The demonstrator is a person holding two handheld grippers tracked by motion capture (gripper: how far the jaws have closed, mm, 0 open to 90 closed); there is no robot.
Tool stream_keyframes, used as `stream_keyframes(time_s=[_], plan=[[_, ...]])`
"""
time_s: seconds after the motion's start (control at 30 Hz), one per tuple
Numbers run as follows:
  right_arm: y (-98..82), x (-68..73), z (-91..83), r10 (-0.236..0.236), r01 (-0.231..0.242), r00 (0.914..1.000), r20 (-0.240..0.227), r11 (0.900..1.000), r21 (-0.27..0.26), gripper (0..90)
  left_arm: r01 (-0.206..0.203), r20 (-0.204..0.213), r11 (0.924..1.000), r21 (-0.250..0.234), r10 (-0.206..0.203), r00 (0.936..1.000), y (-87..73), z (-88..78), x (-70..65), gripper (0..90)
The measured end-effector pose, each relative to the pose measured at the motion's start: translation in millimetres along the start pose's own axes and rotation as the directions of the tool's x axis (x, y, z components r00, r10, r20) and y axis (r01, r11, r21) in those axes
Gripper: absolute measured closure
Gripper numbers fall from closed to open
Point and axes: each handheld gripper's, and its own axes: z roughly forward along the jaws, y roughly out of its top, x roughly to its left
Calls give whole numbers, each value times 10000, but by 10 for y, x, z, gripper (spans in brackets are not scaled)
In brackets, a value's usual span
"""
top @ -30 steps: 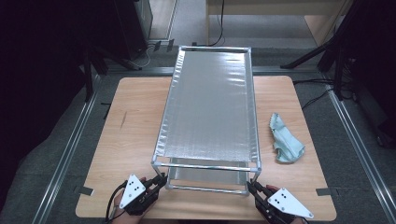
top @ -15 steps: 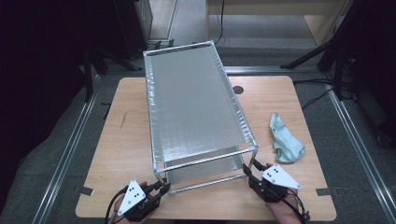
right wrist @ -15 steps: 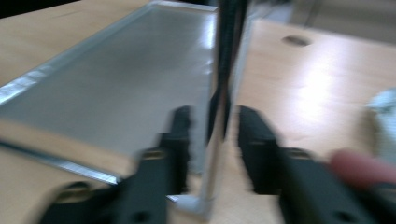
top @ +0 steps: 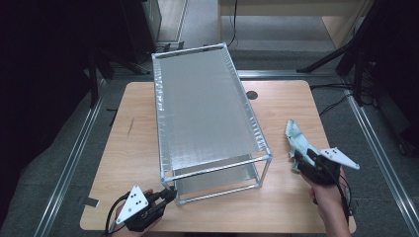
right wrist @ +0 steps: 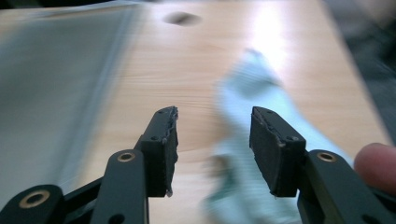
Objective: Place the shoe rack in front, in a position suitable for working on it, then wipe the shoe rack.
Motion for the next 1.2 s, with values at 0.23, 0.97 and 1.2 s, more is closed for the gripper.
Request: stream_keyframes(time_s=[0.23, 0.97, 1.2], plan=[[-167, -139, 508, -95, -132, 9922, 1240, 9834, 1809, 561, 418, 106, 9947, -943, -409, 9991, -139, 38, -48, 803], [-359, 31, 259, -1121, 1187, 9885, -1011, 9910, 617, 408, -53, 46, 9944, -1057, 59, 10000, -207, 7, -118, 796], [-304, 167, 395, -974, 1021, 9931, -646, 9920, 741, 312, -121, -32, 9941, -1074, 119, 9999, -206, 16, -153, 798]])
